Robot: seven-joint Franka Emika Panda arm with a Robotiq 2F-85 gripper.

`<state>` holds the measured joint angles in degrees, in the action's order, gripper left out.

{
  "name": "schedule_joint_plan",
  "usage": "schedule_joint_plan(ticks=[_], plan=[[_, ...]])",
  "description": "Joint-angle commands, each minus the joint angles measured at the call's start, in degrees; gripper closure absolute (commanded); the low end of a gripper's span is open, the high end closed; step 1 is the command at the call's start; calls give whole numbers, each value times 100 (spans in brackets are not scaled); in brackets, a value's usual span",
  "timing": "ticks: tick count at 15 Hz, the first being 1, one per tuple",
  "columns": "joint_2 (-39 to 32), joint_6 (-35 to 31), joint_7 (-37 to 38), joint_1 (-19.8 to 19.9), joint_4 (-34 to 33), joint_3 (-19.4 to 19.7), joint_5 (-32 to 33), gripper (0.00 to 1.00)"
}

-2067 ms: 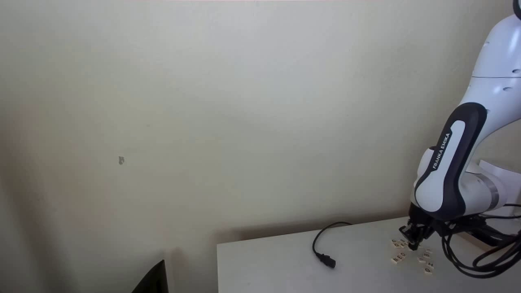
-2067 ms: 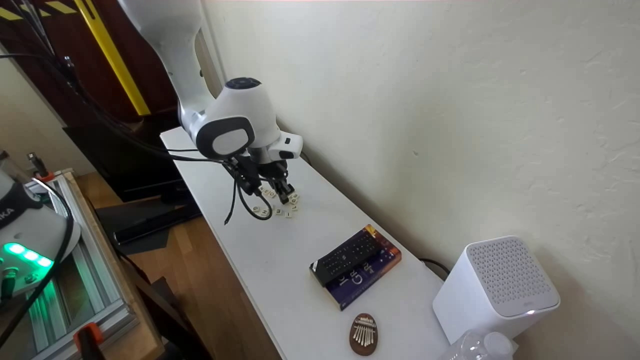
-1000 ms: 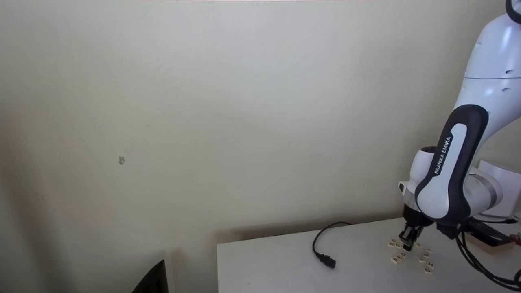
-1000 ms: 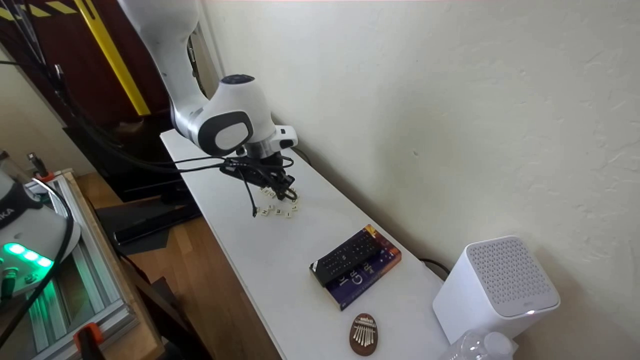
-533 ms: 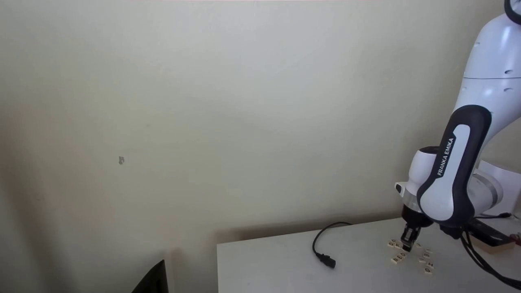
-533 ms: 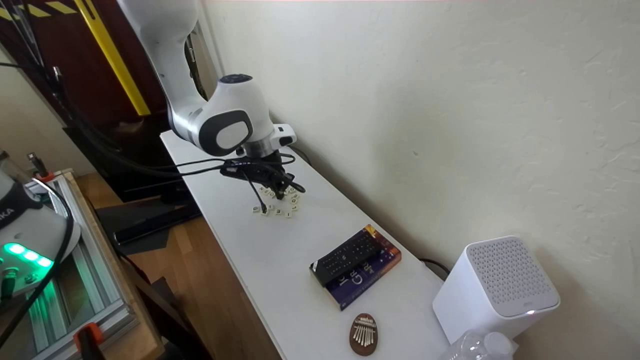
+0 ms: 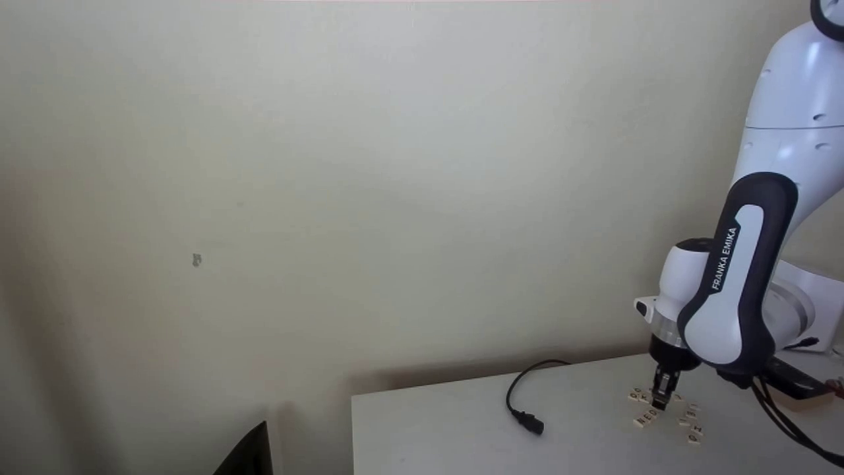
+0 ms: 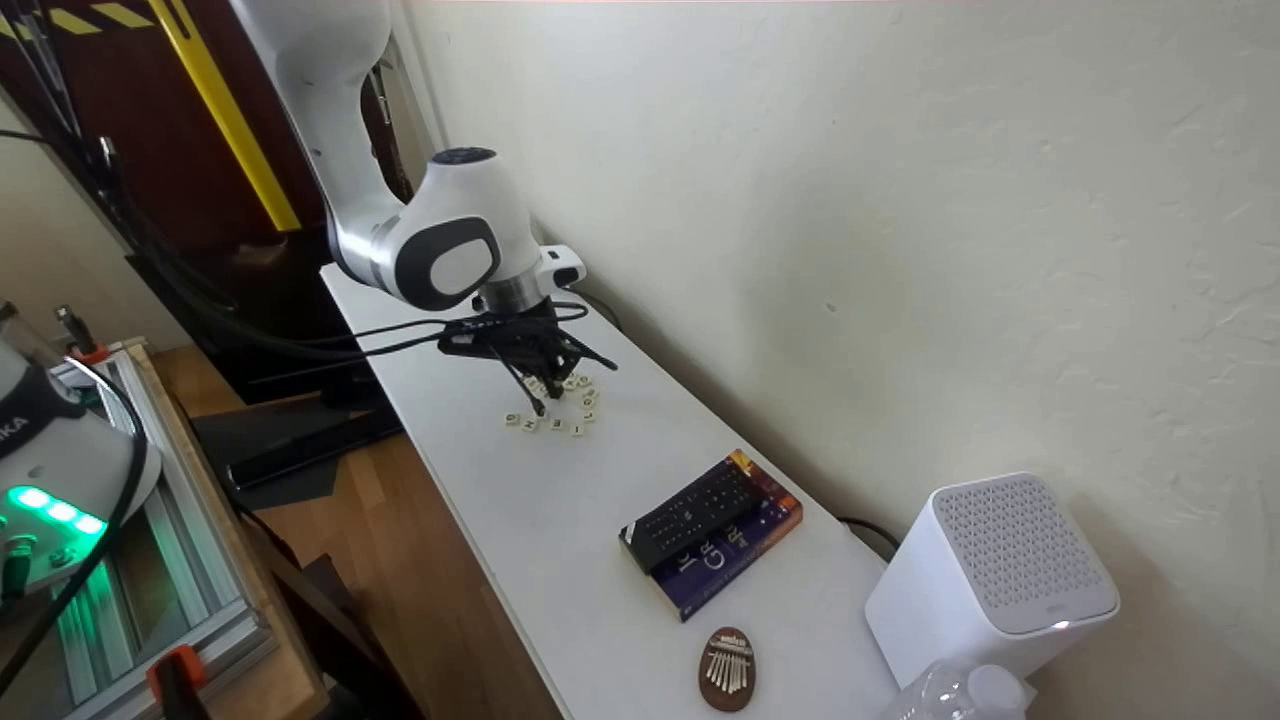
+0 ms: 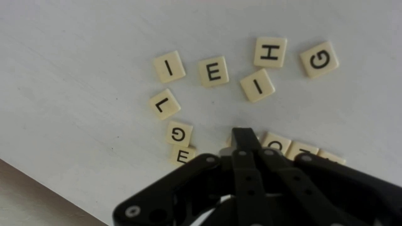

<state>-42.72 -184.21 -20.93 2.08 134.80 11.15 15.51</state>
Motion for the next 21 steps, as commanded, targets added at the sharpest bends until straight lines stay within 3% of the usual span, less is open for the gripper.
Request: schedule_joint_plan(ticks=[1,14,21], plan=[[-181,-124,-61,-273,71,217,229,100],[-247,-303,-179,-824,189,611,341,100],[-203,-512,-148,-829,274,626,274,100]])
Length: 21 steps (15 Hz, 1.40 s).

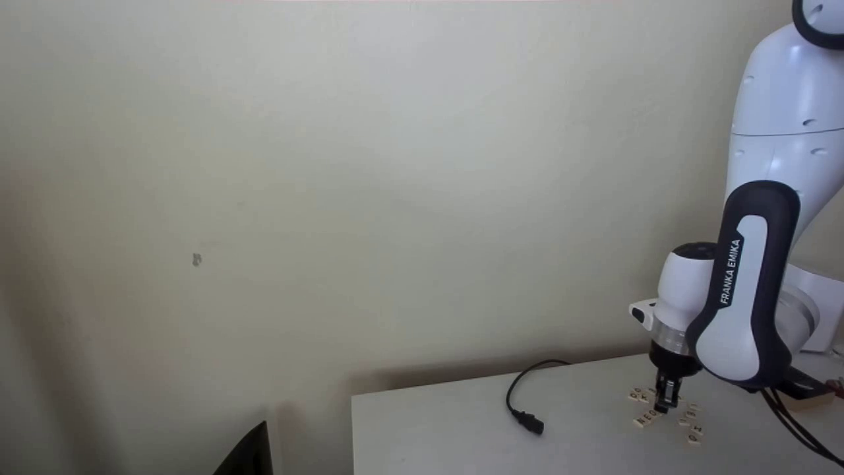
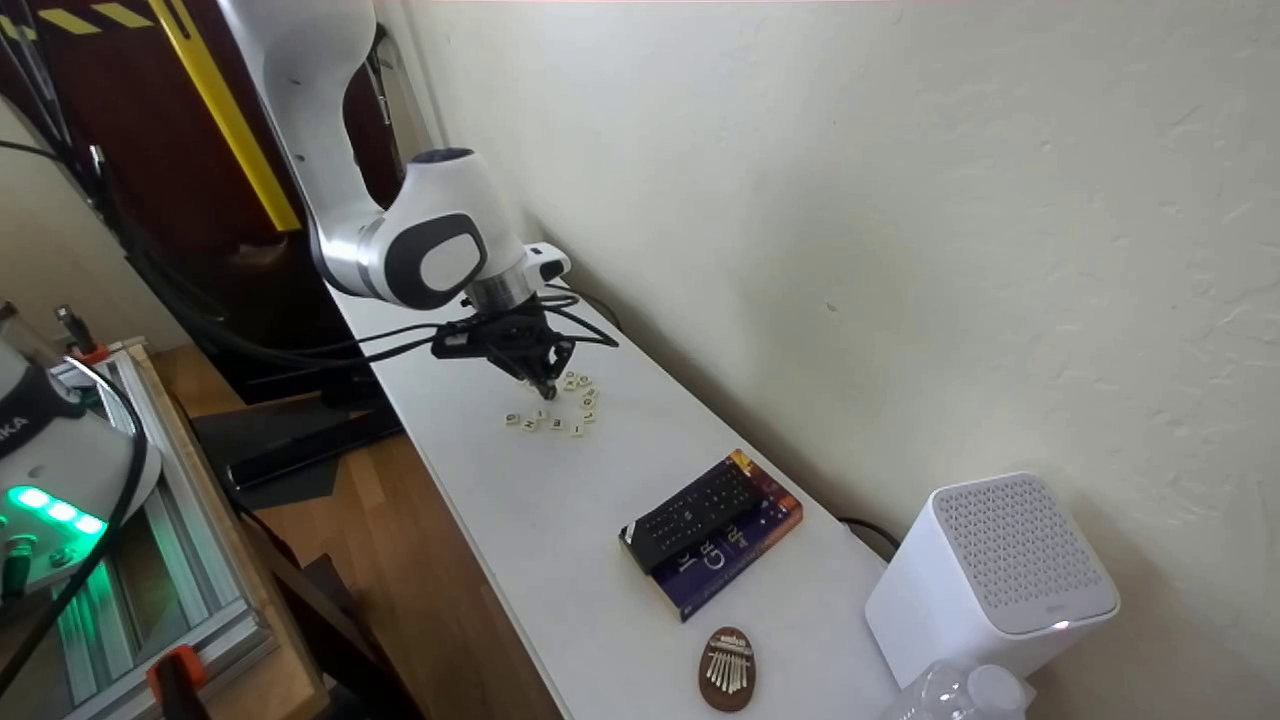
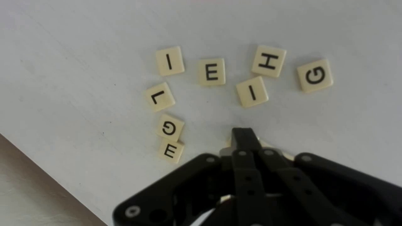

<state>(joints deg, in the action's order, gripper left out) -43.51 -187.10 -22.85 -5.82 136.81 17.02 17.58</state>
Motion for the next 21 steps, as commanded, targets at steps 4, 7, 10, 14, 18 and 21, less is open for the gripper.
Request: schedule_joint_plan(ticks=[4,7,10,14,18,21], plan=[[4,-494,29,-113,285,127,16,100],[28,-704,6,-177,398,217,-56,100],[74,-937,-21,-225,519,293,-132,100],[173,-1064,-21,-172,650,250,-192,100],[316,-890,180,-87,755,154,-309,100],[399,-838,381,-52,845,132,-473,100]])
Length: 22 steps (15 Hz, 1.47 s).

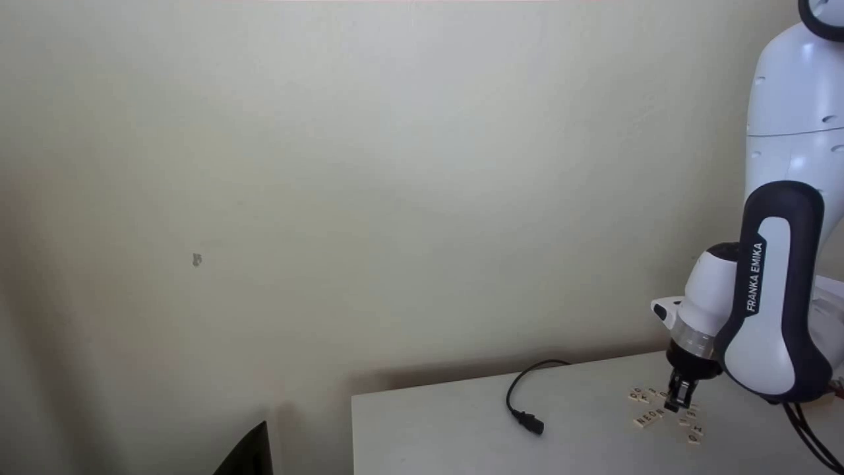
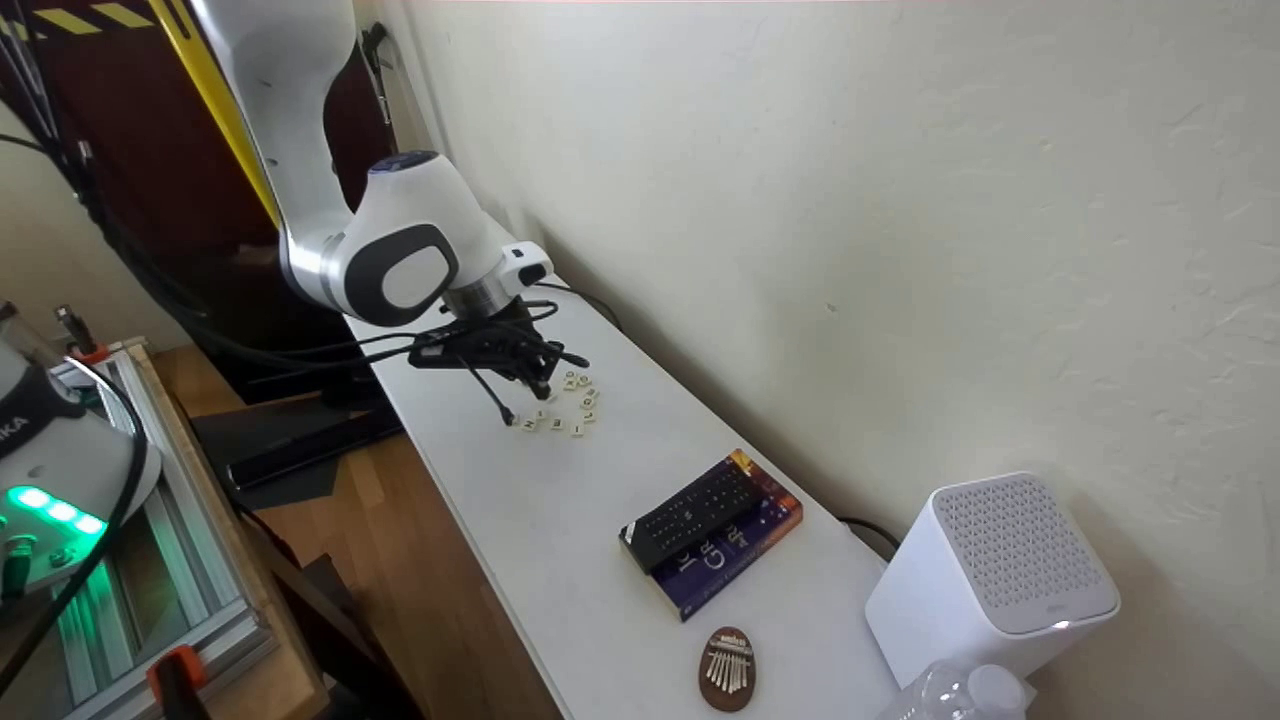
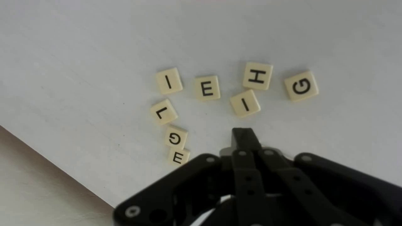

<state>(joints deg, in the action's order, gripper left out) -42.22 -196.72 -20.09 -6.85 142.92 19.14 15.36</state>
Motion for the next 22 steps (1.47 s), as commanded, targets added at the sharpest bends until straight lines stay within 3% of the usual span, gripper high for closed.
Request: schedule_joint_plan(ticks=[1,6,22], plan=[[282,136,153,79,252,-96,-298,100],[273,294,367,191,266,-189,-480,100],[-168,345,509,1186,-208,-775,-364,100]])
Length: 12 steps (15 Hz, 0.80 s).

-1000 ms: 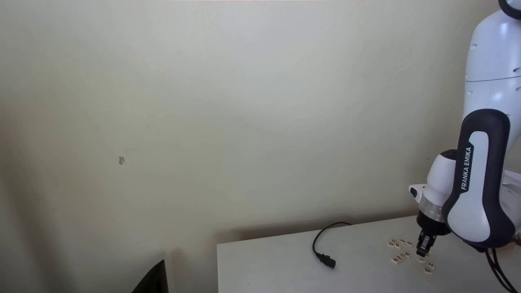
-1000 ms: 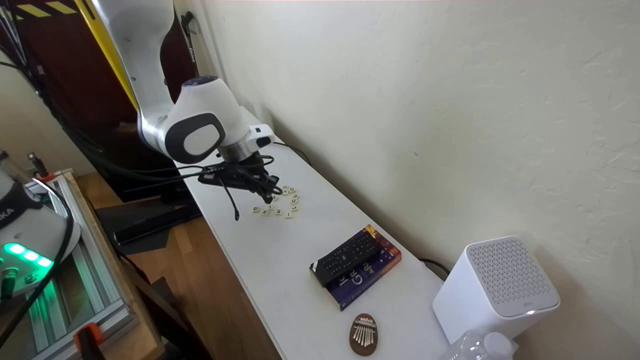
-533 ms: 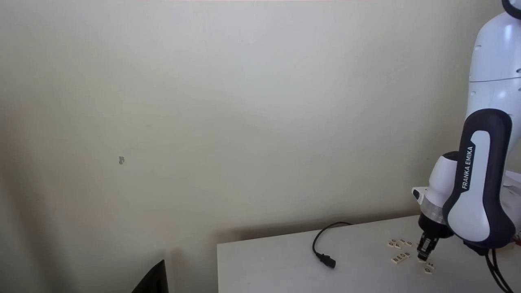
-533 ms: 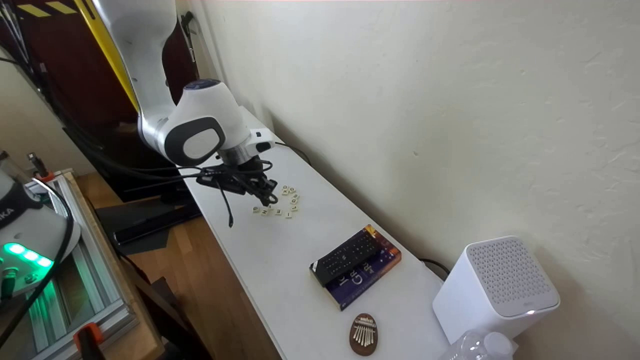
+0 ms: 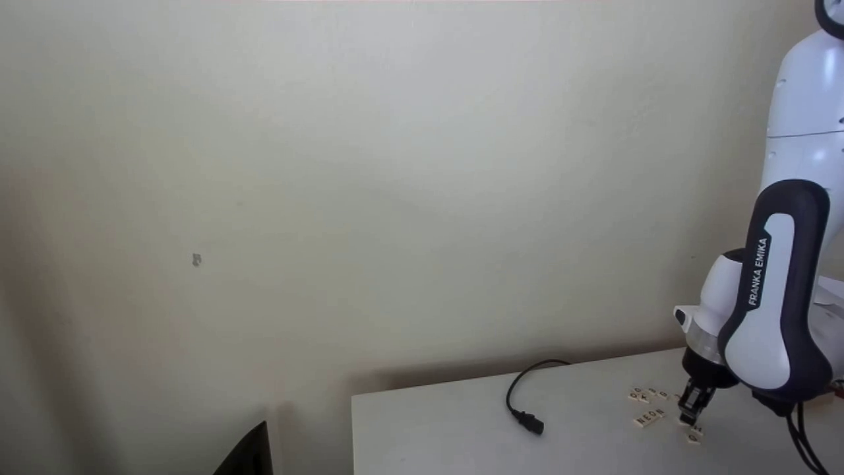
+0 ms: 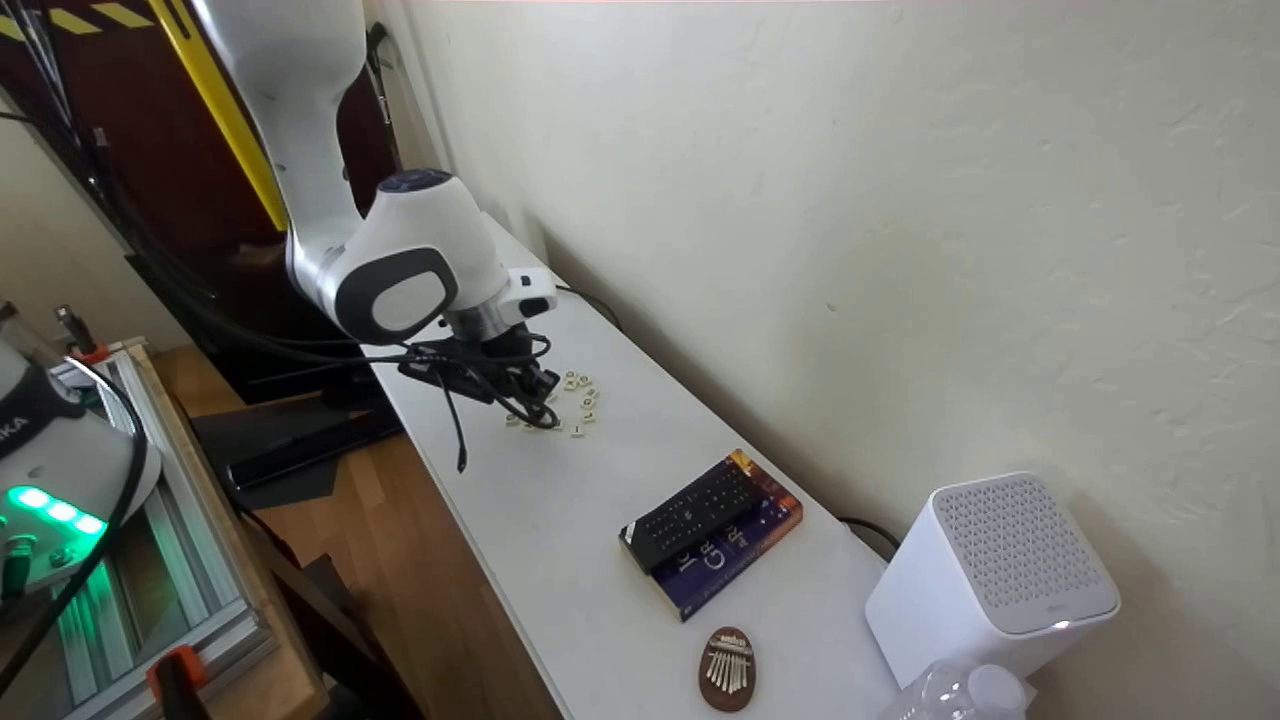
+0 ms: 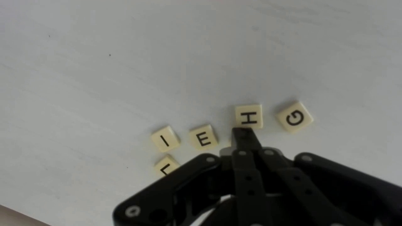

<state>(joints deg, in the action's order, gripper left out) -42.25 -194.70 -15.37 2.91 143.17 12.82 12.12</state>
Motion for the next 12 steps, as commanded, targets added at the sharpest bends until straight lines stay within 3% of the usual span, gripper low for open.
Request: schedule_joint_plan(ticks=[1,12], plan=[[-172,180,40,291,-273,-189,-22,100],[-191,585,85,475,-565,-91,-55,100]])
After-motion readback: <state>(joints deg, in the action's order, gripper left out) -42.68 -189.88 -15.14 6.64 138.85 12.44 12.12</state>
